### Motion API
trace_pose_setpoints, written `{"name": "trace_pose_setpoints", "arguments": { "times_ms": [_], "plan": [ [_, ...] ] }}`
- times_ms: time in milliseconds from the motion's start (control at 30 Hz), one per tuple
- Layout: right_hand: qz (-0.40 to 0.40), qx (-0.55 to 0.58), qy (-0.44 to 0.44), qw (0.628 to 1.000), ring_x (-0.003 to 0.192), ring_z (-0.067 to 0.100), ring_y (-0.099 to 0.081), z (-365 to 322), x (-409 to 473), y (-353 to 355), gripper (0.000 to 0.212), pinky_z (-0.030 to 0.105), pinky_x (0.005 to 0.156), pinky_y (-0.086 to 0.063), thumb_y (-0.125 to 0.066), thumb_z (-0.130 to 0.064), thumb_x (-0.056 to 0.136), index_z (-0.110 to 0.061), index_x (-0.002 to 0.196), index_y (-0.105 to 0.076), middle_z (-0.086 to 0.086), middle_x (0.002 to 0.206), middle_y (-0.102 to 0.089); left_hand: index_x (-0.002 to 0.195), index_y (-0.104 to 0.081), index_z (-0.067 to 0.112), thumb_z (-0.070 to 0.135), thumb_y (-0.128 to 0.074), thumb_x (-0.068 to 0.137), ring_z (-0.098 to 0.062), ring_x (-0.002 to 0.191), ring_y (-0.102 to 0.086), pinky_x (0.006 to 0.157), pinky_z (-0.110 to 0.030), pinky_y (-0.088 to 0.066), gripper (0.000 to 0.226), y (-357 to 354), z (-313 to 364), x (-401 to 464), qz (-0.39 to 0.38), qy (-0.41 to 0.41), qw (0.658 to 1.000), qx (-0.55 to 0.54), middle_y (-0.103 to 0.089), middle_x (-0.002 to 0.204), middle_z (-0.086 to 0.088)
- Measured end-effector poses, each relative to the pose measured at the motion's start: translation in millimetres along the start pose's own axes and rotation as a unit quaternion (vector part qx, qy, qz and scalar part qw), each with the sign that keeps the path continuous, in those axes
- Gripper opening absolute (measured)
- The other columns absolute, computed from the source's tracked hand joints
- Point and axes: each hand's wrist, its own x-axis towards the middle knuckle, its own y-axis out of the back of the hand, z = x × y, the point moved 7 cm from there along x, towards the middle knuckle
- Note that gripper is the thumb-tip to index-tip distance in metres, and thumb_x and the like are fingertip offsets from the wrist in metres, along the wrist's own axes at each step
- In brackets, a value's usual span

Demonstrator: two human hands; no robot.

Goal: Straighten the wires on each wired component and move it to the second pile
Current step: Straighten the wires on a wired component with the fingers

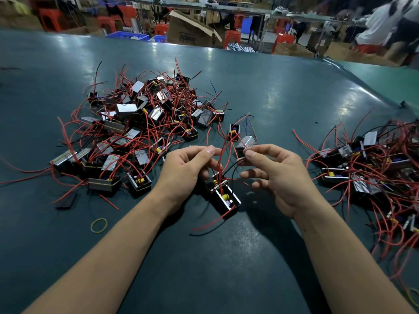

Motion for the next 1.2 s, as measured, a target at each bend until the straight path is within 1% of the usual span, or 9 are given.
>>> {"name": "trace_pose_setpoints", "arguments": {
  "times_ms": [433, 467, 533, 567, 700, 833, 967, 1100, 1200],
  "plan": [
    [0.001, -0.044, 0.023, 0.999, 0.055, 0.013, -0.063, -0.2, -2.6, -4.4, 0.008, 0.022, 0.043, -0.048, -0.062, -0.011, 0.093, -0.007, 0.098, -0.066, 0.006, 0.085, -0.072, 0.103, -0.066, 0.009, 0.015, -0.045, 0.102, -0.017, 0.056, -0.064, 0.059, -0.023, -0.053, 0.021, -4.6, 2.3, -1.9, -0.033, -0.006, 0.999, -0.027, -0.069, 0.061, -0.010],
    [0.041, -0.136, 0.079, 0.987, 0.058, 0.013, -0.063, -6.1, -3.5, -0.1, 0.007, 0.025, 0.048, -0.050, -0.063, -0.015, 0.094, -0.011, 0.097, -0.067, 0.002, 0.088, -0.071, 0.104, -0.065, 0.007, 0.014, -0.046, 0.102, -0.017, 0.056, -0.065, 0.059, -0.022, -0.053, 0.021, -4.9, 2.7, -2.0, -0.033, -0.007, 0.999, -0.033, -0.070, 0.063, -0.011],
    [0.118, -0.332, 0.223, 0.909, 0.068, 0.011, -0.062, -25.3, -12.0, 1.0, 0.006, 0.021, 0.061, -0.049, -0.064, -0.021, 0.093, -0.019, 0.097, -0.068, -0.007, 0.092, -0.068, 0.105, -0.063, 0.004, 0.013, -0.046, 0.101, -0.015, 0.055, -0.064, 0.057, -0.022, -0.052, 0.019, -4.5, 3.4, -1.9, -0.026, -0.006, 0.998, -0.048, -0.070, 0.066, -0.014],
    [0.124, -0.351, 0.270, 0.888, 0.070, 0.010, -0.061, -31.4, -16.7, -2.2, 0.006, 0.018, 0.062, -0.046, -0.065, -0.020, 0.093, -0.021, 0.097, -0.069, -0.009, 0.091, -0.067, 0.105, -0.062, 0.004, 0.013, -0.047, 0.101, -0.015, 0.054, -0.064, 0.057, -0.022, -0.052, 0.019, -4.3, 3.2, -1.6, -0.023, -0.005, 0.998, -0.054, -0.071, 0.067, -0.015],
    [0.024, -0.185, 0.245, 0.951, 0.065, 0.013, -0.057, -31.0, -17.5, -12.5, 0.007, 0.027, 0.058, -0.045, -0.069, -0.029, 0.089, -0.023, 0.087, -0.071, -0.001, 0.076, -0.068, 0.107, -0.062, 0.004, 0.014, -0.049, 0.100, -0.015, 0.057, -0.064, 0.058, -0.022, -0.053, 0.018, -4.7, 4.0, -1.2, -0.026, -0.008, 0.998, -0.062, -0.073, 0.072, -0.014],
    [-0.026, -0.244, 0.247, 0.937, 0.064, 0.010, -0.050, -27.0, -18.3, -23.5, 0.029, 0.020, 0.062, -0.044, -0.073, -0.045, 0.071, -0.022, 0.089, -0.072, -0.007, 0.079, -0.068, 0.103, -0.065, 0.007, 0.012, -0.054, 0.097, -0.015, 0.058, -0.063, 0.057, -0.022, -0.053, 0.014, -4.9, 5.7, -2.4, -0.038, -0.014, 0.997, -0.067, -0.072, 0.071, -0.007],
    [-0.018, -0.263, 0.261, 0.929, 0.057, 0.012, -0.043, -25.2, -18.3, -25.2, 0.030, 0.022, 0.055, -0.041, -0.075, -0.046, 0.068, -0.023, 0.087, -0.071, -0.007, 0.070, -0.061, 0.101, -0.066, 0.009, 0.008, -0.060, 0.091, -0.014, 0.058, -0.063, 0.059, -0.022, -0.053, 0.012, -4.5, 6.2, -3.3, -0.041, -0.027, 0.997, -0.059, -0.071, 0.070, -0.002],
    [-0.014, -0.294, 0.266, 0.918, 0.053, 0.005, -0.044, -22.7, -16.2, -27.8, 0.007, 0.021, 0.054, -0.040, -0.078, -0.021, 0.082, -0.020, 0.081, -0.071, -0.007, 0.065, -0.062, 0.098, -0.068, 0.011, 0.013, -0.067, 0.081, -0.013, 0.060, -0.064, 0.065, -0.023, -0.054, 0.017, -7.0, 8.9, -4.0, -0.047, -0.051, 0.997, -0.034, -0.073, 0.073, -0.003],
    [-0.001, -0.262, 0.251, 0.932, 0.057, 0.008, -0.047, -24.3, -14.9, -23.5, 0.012, 0.023, 0.055, -0.041, -0.070, -0.007, 0.086, -0.018, 0.082, -0.070, 0.005, 0.071, -0.066, 0.095, -0.069, 0.013, 0.009, -0.066, 0.086, -0.013, 0.062, -0.064, 0.065, -0.024, -0.051, 0.010, -2.9, 7.4, -1.8, -0.019, -0.053, 0.998, -0.028, -0.074, 0.076, -0.002]
  ]
}}
